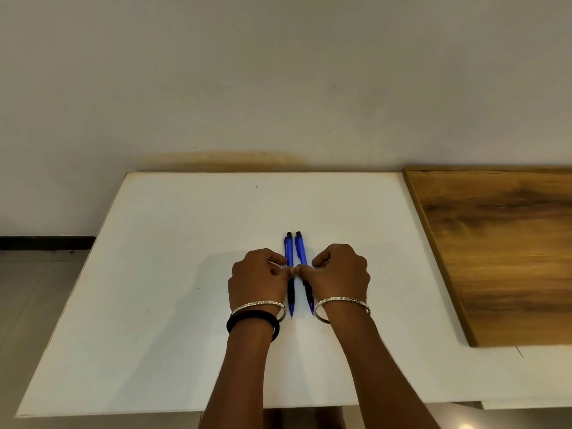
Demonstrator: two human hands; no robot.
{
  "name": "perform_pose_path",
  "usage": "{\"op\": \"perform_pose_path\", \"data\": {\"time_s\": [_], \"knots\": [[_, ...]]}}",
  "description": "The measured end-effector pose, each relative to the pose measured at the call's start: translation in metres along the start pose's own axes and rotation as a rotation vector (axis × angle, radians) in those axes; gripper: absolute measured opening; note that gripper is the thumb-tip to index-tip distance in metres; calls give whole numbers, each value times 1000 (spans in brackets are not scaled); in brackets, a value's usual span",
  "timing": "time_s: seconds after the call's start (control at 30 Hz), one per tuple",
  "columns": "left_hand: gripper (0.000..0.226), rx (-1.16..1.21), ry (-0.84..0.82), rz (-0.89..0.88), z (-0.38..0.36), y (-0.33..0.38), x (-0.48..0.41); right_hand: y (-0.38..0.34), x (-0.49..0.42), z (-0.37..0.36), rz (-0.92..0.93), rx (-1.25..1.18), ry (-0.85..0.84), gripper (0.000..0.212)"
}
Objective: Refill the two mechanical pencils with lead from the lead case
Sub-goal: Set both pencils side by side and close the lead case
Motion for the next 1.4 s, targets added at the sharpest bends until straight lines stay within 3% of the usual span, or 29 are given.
{"op": "perform_pose_path", "data": {"time_s": [0.53, 1.27, 1.4], "knots": [[21, 8, -13, 6, 1, 0, 1, -3, 1, -3, 5, -20, -38, 21], [13, 12, 23, -18, 6, 2, 0, -4, 3, 4, 40, -100, -89, 29], [5, 33, 80, -37, 6, 4, 2, 13, -8, 25, -41, -205, 18, 27]]}}
Point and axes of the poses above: each hand's wrist, its own x-axis away from the middle knuckle, its own z-axis out of the back of the hand, y = z × x, the point moved 3 cm from there along -x, towards the middle knuckle, and after that the axes turned 12 degrees about x, right-handed, at the moved point
